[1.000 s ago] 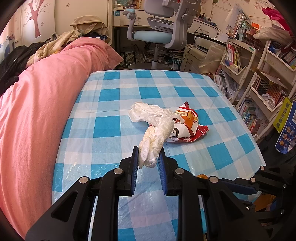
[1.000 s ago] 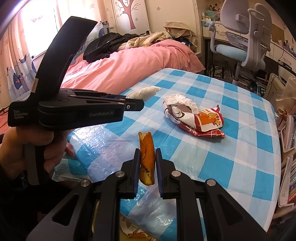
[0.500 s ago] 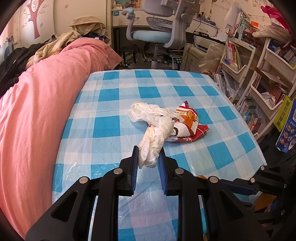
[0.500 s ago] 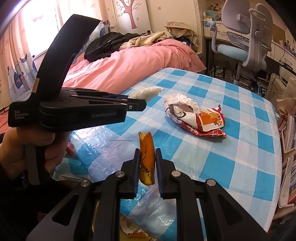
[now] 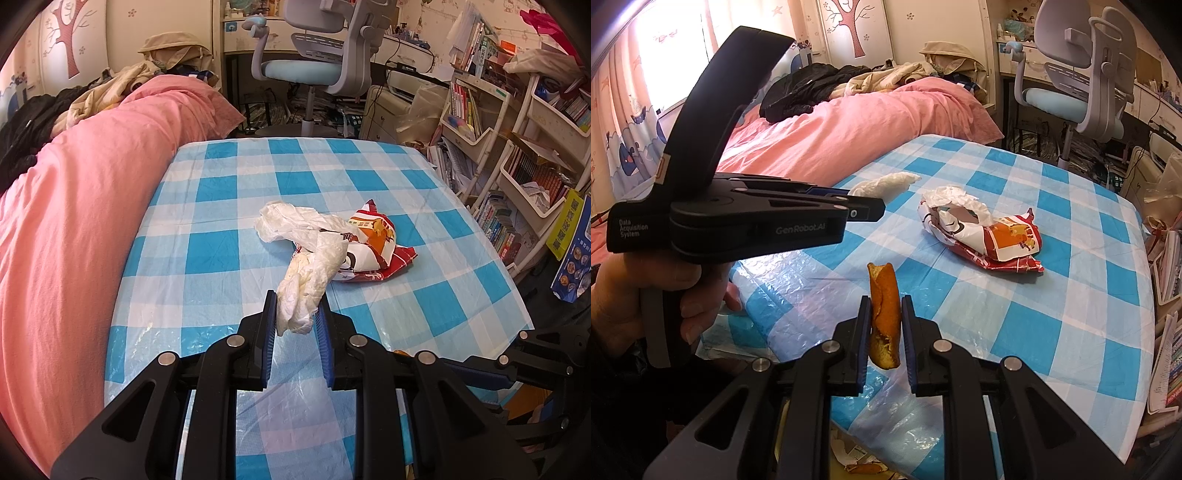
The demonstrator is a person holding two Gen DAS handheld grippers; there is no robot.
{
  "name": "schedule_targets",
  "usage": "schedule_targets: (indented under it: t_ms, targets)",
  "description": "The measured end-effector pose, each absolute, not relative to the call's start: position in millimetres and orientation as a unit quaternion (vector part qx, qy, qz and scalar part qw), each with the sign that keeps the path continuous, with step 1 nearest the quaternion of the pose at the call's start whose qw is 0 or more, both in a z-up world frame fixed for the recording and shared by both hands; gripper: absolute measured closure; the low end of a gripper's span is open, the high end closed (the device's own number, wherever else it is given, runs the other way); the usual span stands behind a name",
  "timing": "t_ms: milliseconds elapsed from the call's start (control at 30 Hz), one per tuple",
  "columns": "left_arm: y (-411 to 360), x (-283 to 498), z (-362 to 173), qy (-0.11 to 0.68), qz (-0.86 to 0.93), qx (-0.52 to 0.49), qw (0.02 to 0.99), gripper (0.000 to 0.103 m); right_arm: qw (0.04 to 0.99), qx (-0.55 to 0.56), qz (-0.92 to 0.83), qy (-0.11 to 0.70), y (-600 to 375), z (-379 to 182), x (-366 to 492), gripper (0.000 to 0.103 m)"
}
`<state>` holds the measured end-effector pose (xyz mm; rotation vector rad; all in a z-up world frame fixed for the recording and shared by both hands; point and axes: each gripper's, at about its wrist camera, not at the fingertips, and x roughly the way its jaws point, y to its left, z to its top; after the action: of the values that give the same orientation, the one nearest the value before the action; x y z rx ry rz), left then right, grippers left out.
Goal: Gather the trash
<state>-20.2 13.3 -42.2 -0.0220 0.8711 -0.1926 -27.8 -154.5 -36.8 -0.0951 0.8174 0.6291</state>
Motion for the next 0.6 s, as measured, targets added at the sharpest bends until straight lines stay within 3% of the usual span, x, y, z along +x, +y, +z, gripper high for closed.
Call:
schedule_targets:
  t_ms: [600]
  targets:
    - [10.5, -21.4, -42.4, 0.421, -0.093, -0.009, 0.902, 0.084, 0.867, -0.047, 0.305, 0.391, -151.6, -37.8, -28.7, 0.086]
